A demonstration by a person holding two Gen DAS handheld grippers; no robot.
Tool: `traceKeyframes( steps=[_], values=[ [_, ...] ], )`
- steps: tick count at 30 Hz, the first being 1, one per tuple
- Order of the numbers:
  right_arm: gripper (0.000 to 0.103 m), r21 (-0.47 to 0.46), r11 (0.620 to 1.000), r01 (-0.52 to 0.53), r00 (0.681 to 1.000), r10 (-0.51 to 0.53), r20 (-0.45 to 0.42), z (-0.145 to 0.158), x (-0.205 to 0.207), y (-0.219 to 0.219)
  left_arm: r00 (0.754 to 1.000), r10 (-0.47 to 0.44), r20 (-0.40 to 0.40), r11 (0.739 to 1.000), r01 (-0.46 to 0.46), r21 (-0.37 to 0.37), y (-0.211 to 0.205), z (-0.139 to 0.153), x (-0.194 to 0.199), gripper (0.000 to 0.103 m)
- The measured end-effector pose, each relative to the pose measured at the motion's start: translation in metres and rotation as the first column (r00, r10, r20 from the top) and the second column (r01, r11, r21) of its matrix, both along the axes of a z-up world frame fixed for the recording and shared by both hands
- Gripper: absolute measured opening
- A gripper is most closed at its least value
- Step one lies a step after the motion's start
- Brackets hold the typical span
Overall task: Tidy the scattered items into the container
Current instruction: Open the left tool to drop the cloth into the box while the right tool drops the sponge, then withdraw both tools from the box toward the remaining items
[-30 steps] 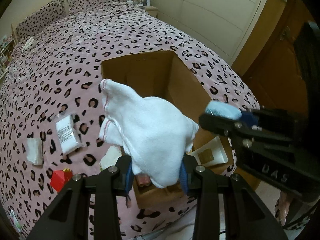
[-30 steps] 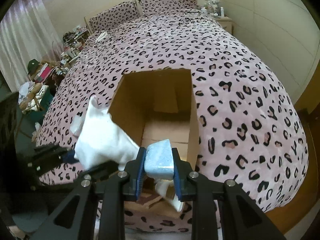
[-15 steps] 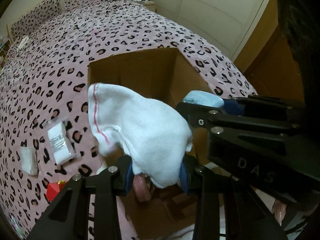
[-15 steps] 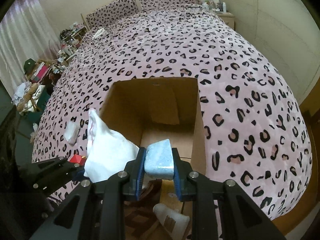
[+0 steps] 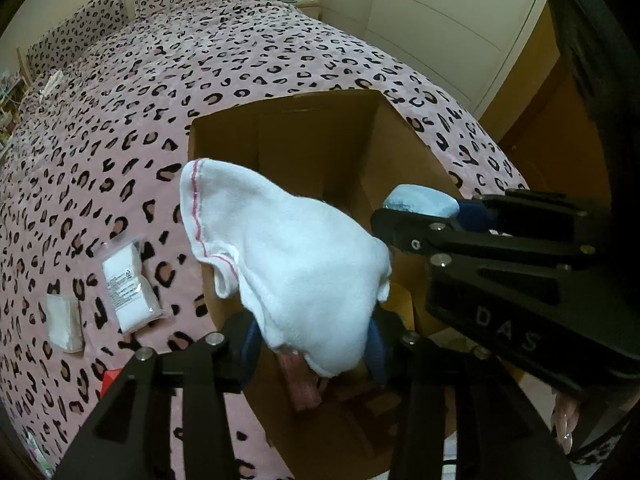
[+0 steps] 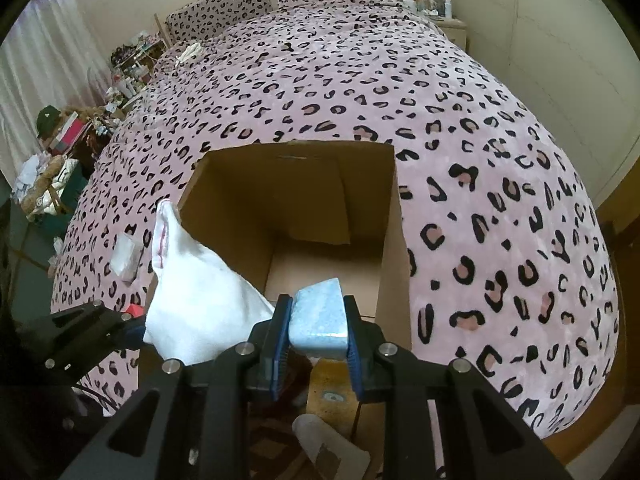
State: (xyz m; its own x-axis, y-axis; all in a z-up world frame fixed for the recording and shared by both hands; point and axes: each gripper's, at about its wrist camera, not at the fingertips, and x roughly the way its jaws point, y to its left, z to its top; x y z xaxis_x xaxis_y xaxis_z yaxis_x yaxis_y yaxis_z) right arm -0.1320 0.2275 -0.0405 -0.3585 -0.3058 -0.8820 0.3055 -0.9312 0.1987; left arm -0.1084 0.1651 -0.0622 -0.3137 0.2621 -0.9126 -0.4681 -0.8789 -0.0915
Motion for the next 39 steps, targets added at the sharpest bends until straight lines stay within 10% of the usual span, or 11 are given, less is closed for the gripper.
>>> traceKeyframes(
  steps=[8, 39],
  values=[
    [0.028, -0.017, 1.0, -0.004, 1.0, 0.004, 0.012, 0.013, 0.004, 0.0, 1.0, 0.014, -0.023, 1.0, -0.014, 0.006, -0.005, 0.015, 0.008, 0.072],
    [0.032, 0.008, 0.999, -0.032, 0.999, 0.033, -0.025, 0.044, 0.053, -0.012, 0.991, 0.11, -0.082, 0.994, -0.11, -0.001, -0.06, 0.052, 0.055, 0.074]
  ],
)
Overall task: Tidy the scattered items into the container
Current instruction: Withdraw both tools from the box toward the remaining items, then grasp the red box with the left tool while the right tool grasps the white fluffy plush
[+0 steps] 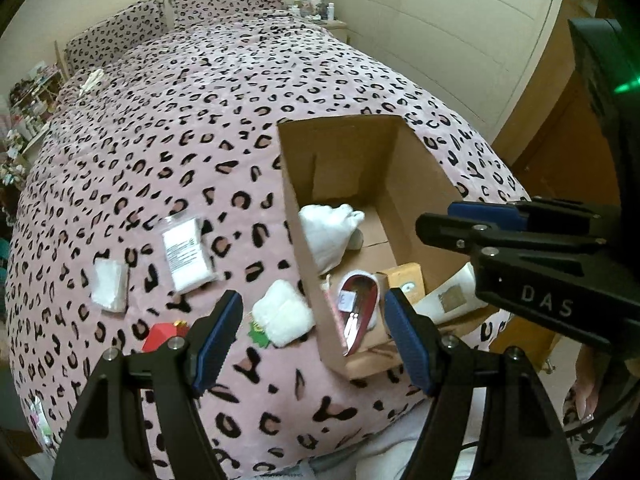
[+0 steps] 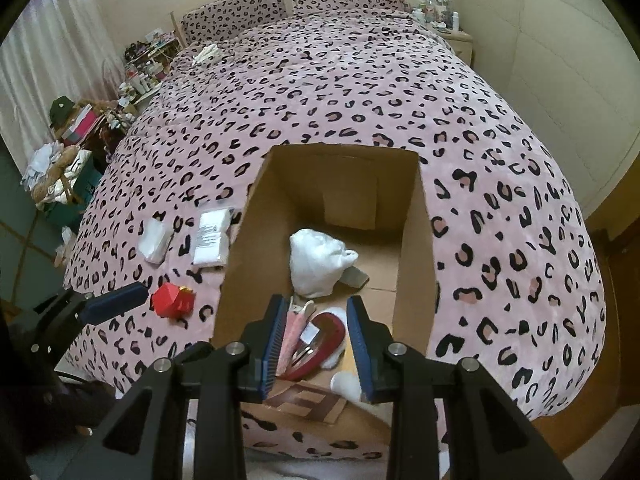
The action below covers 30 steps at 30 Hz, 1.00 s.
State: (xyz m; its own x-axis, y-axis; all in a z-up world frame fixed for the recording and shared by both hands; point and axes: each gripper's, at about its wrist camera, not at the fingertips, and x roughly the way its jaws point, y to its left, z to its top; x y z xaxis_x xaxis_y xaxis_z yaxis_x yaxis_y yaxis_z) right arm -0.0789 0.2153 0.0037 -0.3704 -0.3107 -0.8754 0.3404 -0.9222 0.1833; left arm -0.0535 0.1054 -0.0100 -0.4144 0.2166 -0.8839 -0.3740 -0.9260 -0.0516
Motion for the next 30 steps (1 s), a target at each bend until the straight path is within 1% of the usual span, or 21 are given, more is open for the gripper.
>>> traceKeyframes(
  steps=[6, 10, 14, 18, 21, 25, 27, 30],
  values=[
    [0.032, 0.012, 0.999, -0.037, 0.999, 0.037, -0.004, 0.003, 0.016, -0.021, 0.999, 0.051, -0.003, 0.999, -0.051, 0.011, -0.031, 0.001, 0.012, 0.074],
    [0.032, 0.021, 0.998, -0.065, 0.998, 0.065, -0.007, 0.006, 0.026, -0.038, 0.994, 0.106, -0.006, 0.994, -0.106, 0.02, -0.062, 0.001, 0.019, 0.074],
    [0.032, 0.032, 0.995, -0.097, 0.995, 0.097, -0.007, 0.007, 0.036, -0.06, 0.984, 0.18, 0.007, 0.983, -0.181, 0.032, -0.103, -0.004, 0.023, 0.074],
    [0.032, 0.035, 0.989, -0.142, 0.99, 0.142, 0.003, 0.005, 0.045, -0.087, 0.968, 0.25, 0.016, 0.968, -0.251, 0.029, -0.144, -0.012, 0.027, 0.074],
    [0.032, 0.034, 0.982, -0.184, 0.983, 0.184, 0.023, -0.001, 0.051, -0.111, 0.956, 0.293, 0.034, 0.956, -0.294, 0.027, -0.171, -0.022, 0.029, 0.074],
    [0.032, 0.049, 0.973, -0.226, 0.973, 0.223, 0.064, -0.017, 0.056, -0.143, 0.939, 0.336, 0.075, 0.941, -0.338, 0.023, -0.2, -0.045, 0.029, 0.076],
    [0.032, 0.062, 0.97, -0.235, 0.97, 0.23, 0.082, -0.026, 0.058, -0.154, 0.935, 0.342, 0.097, 0.938, -0.346, 0.028, -0.208, -0.058, 0.027, 0.076],
    [0.032, 0.119, 0.963, -0.243, 0.966, 0.229, 0.122, -0.046, 0.056, -0.17, 0.934, 0.332, 0.128, 0.94, -0.339, 0.037, -0.212, -0.078, 0.02, 0.076]
  ],
)
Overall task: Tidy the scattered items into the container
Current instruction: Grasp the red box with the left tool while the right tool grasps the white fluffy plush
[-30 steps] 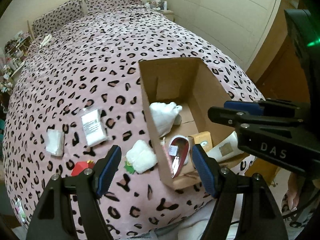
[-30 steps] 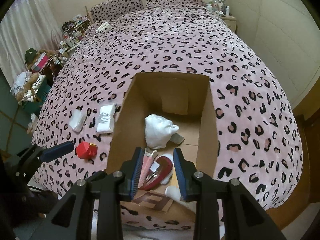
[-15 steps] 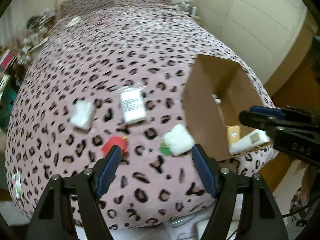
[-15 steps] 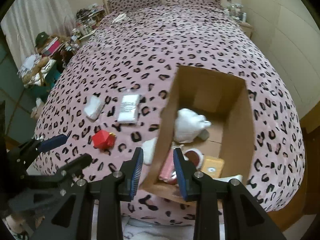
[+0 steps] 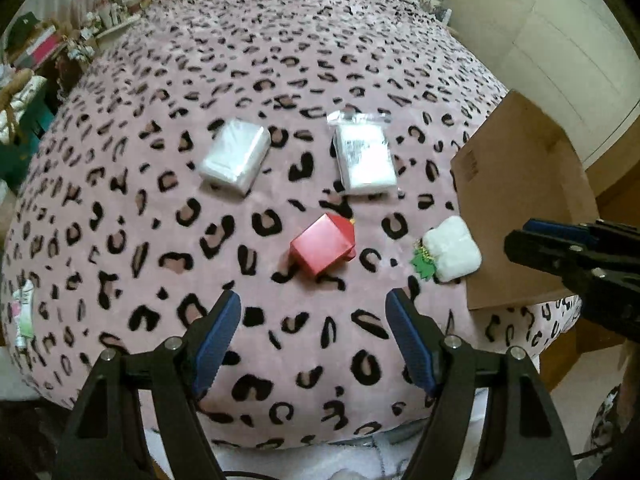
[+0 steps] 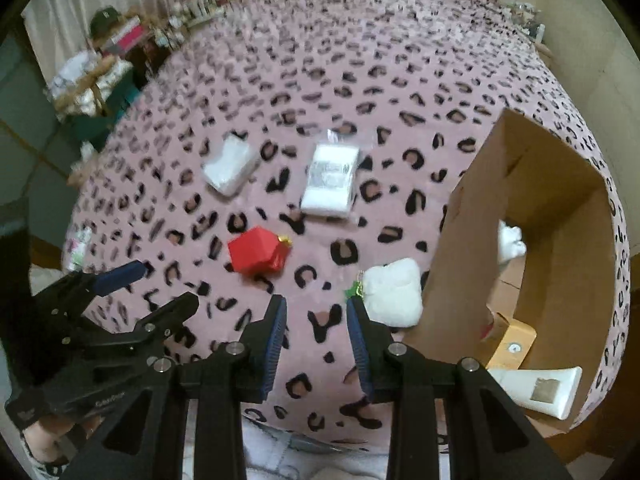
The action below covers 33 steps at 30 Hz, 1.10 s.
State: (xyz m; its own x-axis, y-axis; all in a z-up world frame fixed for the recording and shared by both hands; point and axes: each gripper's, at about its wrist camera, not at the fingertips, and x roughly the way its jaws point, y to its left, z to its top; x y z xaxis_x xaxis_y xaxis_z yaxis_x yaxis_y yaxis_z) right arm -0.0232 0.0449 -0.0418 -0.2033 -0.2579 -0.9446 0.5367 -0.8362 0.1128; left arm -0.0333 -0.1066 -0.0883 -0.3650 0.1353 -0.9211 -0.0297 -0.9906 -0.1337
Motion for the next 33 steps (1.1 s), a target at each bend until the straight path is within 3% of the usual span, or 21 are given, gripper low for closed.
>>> traceKeyframes(
  steps=[5, 13, 18, 21, 29, 31, 33],
  values=[
    [0.032, 0.163, 0.986, -0.015, 0.998, 0.006, 0.056, -0.039, -0.015, -0.02, 0.998, -0.058, 0.019, 0.998, 0.057, 0.041, 0.008, -0.03, -0.02, 0.076],
    [0.032, 0.382, 0.924, -0.004, 0.992, -0.044, 0.116, -0.104, -0.041, -0.027, 0.992, -0.123, 0.041, 0.991, 0.121, 0.053, 0.019, -0.075, -0.05, 0.076],
    [0.033, 0.444, 0.896, -0.002, 0.99, -0.062, 0.13, -0.13, -0.05, -0.028, 0.991, -0.118, 0.056, 0.99, 0.114, 0.08, 0.018, -0.096, -0.064, 0.076],
    [0.045, 0.456, 0.89, -0.008, 0.99, -0.055, 0.126, -0.138, -0.052, -0.03, 0.992, -0.107, 0.069, 0.99, 0.1, 0.1, 0.016, -0.108, -0.073, 0.076],
    [0.049, 0.492, 0.87, -0.015, 0.994, -0.042, 0.103, -0.147, -0.058, -0.03, 0.992, -0.081, 0.092, 0.99, 0.07, 0.123, 0.015, -0.128, -0.09, 0.076],
    [0.062, 0.503, 0.864, -0.013, 0.994, -0.042, 0.098, -0.149, -0.059, -0.028, 0.993, -0.069, 0.091, 0.99, 0.057, 0.129, 0.013, -0.13, -0.093, 0.076],
    [0.067, 0.522, 0.853, -0.017, 0.995, -0.038, 0.095, -0.155, -0.057, -0.027, 0.994, -0.06, 0.092, 0.99, 0.048, 0.132, 0.012, -0.133, -0.095, 0.076]
  ],
)
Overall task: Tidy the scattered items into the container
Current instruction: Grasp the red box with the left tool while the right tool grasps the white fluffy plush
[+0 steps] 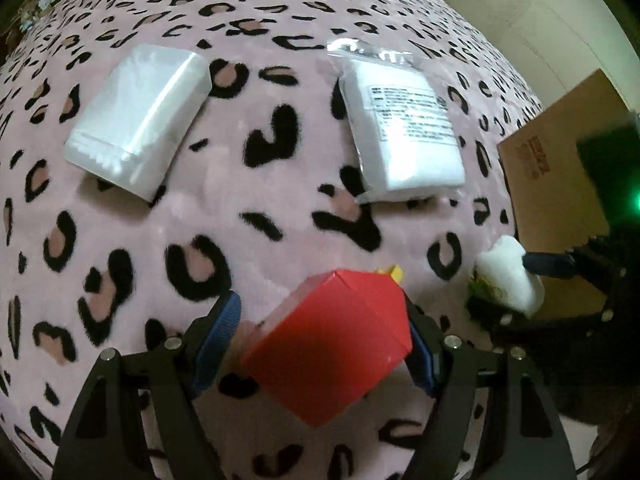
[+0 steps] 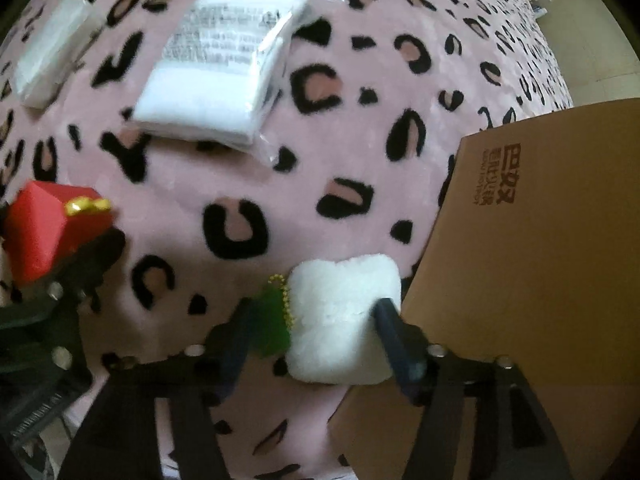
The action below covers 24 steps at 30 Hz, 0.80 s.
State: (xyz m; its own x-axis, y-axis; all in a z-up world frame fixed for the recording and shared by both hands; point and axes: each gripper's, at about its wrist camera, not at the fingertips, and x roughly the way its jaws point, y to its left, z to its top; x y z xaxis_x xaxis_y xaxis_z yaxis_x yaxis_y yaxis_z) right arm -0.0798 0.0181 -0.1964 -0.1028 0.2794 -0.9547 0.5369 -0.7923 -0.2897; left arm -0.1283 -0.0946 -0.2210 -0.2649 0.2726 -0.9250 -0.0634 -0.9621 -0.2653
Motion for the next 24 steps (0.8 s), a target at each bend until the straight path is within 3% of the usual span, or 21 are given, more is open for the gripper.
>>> traceKeyframes(
  steps=[7, 14, 19, 24],
  values=[
    [0.076, 0.056, 0.998, -0.033, 0.998, 0.036, -0.052, -0.011, 0.011, 0.0, 1.0, -0.018, -0.004, 0.999, 0.018, -0.031, 0.003, -0.007, 0.0, 0.076],
    [0.076, 0.05, 0.997, -0.062, 0.994, 0.066, -0.091, -0.009, 0.02, 0.003, 1.0, 0.001, -0.011, 1.0, -0.001, -0.03, 0.001, -0.008, 0.0, 0.075],
    [0.075, 0.027, 0.997, -0.073, 0.991, 0.075, -0.109, -0.003, 0.025, 0.009, 0.999, 0.03, -0.013, 0.999, -0.03, -0.018, -0.008, -0.004, 0.003, 0.064],
    [0.067, -0.027, 0.998, -0.05, 0.991, 0.047, -0.123, 0.009, 0.028, 0.014, 0.999, 0.045, -0.023, 0.999, -0.045, -0.002, -0.015, 0.003, 0.007, 0.064]
  ],
)
